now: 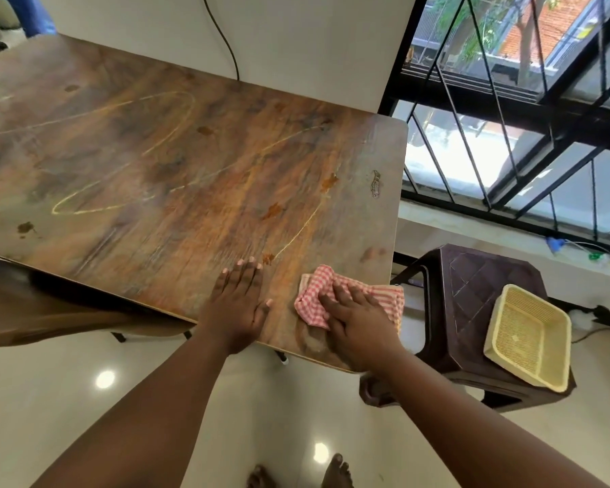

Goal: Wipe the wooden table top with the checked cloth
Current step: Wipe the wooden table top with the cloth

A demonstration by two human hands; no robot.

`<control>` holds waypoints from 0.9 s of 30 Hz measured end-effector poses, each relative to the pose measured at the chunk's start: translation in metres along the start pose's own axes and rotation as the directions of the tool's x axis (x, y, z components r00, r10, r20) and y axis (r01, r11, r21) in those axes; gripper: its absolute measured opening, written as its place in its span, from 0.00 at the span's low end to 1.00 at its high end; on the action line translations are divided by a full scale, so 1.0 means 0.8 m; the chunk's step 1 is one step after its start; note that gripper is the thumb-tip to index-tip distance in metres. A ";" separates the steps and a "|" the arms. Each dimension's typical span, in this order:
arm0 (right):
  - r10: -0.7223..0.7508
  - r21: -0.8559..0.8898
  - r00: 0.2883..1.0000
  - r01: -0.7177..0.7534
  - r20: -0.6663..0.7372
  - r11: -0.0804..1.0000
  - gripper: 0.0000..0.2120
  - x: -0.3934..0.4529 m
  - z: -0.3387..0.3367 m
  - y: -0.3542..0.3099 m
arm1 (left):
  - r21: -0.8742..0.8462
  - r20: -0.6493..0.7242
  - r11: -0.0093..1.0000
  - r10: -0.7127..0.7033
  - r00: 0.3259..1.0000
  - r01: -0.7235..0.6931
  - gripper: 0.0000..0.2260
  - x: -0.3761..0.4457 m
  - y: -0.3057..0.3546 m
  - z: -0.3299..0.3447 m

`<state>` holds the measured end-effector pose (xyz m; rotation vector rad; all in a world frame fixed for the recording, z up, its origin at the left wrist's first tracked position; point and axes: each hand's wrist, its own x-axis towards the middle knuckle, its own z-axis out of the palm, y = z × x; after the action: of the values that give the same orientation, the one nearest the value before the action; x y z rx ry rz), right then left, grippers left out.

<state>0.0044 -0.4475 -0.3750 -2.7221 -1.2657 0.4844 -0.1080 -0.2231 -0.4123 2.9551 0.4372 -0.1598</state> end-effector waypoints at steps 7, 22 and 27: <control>-0.194 -0.014 0.981 0.195 0.028 0.981 0.21 -0.050 0.015 -0.024 | -0.063 -0.025 0.998 0.011 1.000 -0.013 0.34 0.001 -0.001 -0.001; 0.109 -0.009 0.993 -0.109 -0.053 0.994 0.25 -0.003 -0.002 0.008 | -0.049 -0.020 0.999 0.023 1.000 -0.023 0.36 0.000 -0.001 -0.005; -0.096 -0.007 0.995 0.096 -0.012 0.995 0.24 -0.031 0.019 -0.030 | -0.068 -0.020 0.997 0.037 0.999 -0.038 0.36 0.001 -0.002 -0.004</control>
<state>-0.0331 -0.4510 -0.3780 -2.6491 -1.3895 0.4533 -0.1078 -0.2207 -0.4091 2.8977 0.3816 -0.1110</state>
